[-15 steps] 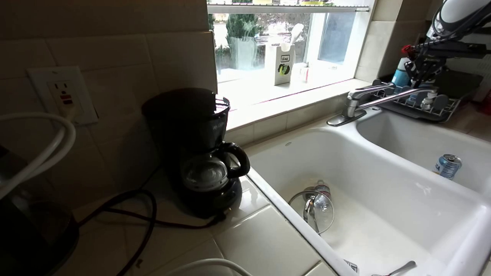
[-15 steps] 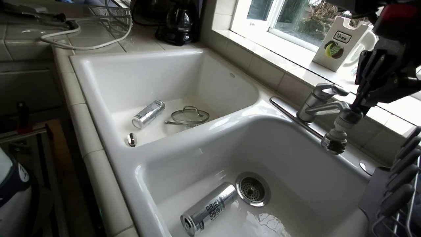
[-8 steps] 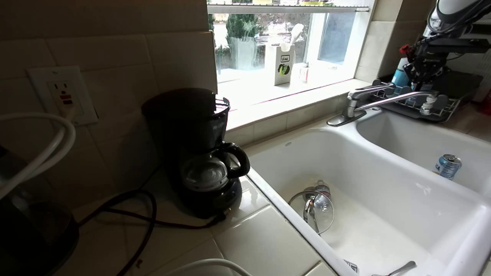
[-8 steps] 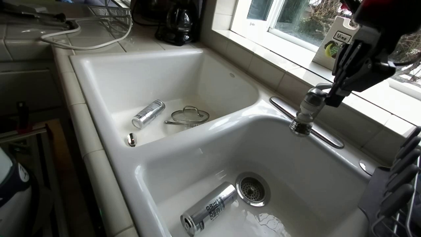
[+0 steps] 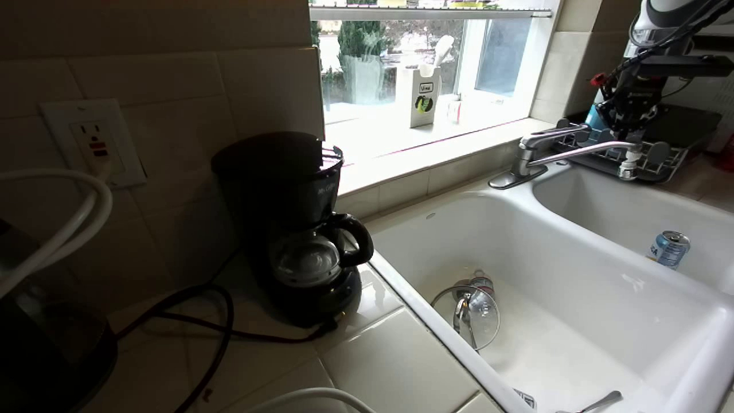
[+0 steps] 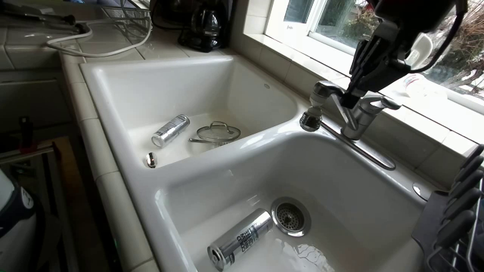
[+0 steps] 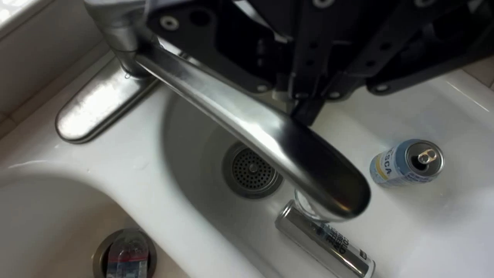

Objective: Move the tap nozzle to the left

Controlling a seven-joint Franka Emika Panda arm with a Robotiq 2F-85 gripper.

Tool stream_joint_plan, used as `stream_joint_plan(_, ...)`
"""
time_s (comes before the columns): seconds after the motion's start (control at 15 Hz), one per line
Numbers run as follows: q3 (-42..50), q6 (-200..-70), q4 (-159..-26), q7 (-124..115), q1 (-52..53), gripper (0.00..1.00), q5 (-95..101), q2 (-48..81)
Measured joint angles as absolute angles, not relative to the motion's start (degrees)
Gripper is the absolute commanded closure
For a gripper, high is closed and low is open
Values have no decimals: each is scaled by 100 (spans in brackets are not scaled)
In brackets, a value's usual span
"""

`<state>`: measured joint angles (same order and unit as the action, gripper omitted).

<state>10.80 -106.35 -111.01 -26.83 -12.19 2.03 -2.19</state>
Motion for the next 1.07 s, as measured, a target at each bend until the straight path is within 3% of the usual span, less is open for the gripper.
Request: stream_joint_plan(1.07,737,-10409,-11240,-1159,-847,100,33,-362)
